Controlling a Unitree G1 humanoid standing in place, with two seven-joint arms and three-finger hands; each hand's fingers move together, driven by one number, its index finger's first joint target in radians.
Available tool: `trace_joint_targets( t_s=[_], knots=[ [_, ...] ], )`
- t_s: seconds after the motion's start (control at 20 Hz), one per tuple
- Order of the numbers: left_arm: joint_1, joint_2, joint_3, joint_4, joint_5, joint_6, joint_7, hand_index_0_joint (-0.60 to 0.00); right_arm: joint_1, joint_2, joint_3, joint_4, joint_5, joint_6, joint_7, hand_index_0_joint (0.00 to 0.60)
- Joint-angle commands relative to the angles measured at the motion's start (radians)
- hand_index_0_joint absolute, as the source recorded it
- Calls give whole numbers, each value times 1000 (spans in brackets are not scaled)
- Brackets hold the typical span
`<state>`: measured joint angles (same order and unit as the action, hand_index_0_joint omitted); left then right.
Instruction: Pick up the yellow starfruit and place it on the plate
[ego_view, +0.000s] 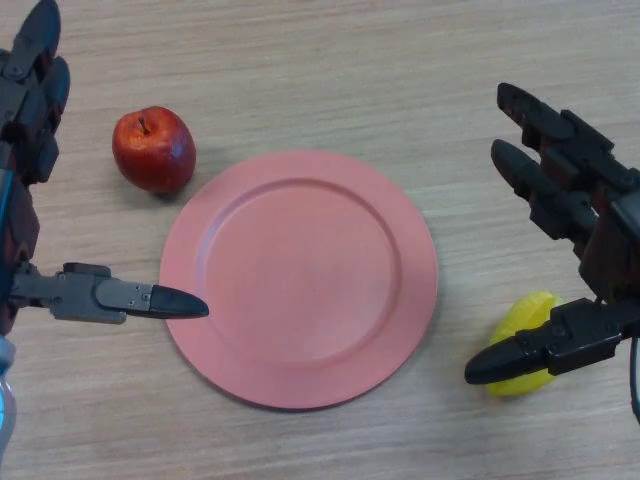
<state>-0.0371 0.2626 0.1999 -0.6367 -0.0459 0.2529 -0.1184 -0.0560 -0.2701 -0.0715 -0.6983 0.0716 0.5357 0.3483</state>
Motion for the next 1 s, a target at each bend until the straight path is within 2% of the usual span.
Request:
trace_joint_targets(
  t_s=[0.05, 0.4, 0.55, 0.7, 0.85, 1.0],
  knots=[
    [-28, 27, 24, -53, 29, -95, 34, 0, -31, -9, -34, -64, 10, -122, -38, 0],
    [-28, 30, 32, -52, 20, -91, 25, 0, -64, -18, -35, -77, 17, -95, -46, 0],
    [-26, 30, 33, -47, 13, -97, 17, 0, -64, -33, -35, -57, -24, -131, -19, 0],
    [-39, 37, 36, -32, 5, -93, 20, 0, -49, -53, -55, -19, -140, -223, 100, 0],
    [-48, 33, 13, -29, 29, -99, 35, 0, -15, -65, -82, 24, -211, -342, 184, 0],
    [-41, 20, -12, -15, 41, -119, 44, 0, 54, -54, -107, 85, -246, -471, 264, 0]
  ],
)
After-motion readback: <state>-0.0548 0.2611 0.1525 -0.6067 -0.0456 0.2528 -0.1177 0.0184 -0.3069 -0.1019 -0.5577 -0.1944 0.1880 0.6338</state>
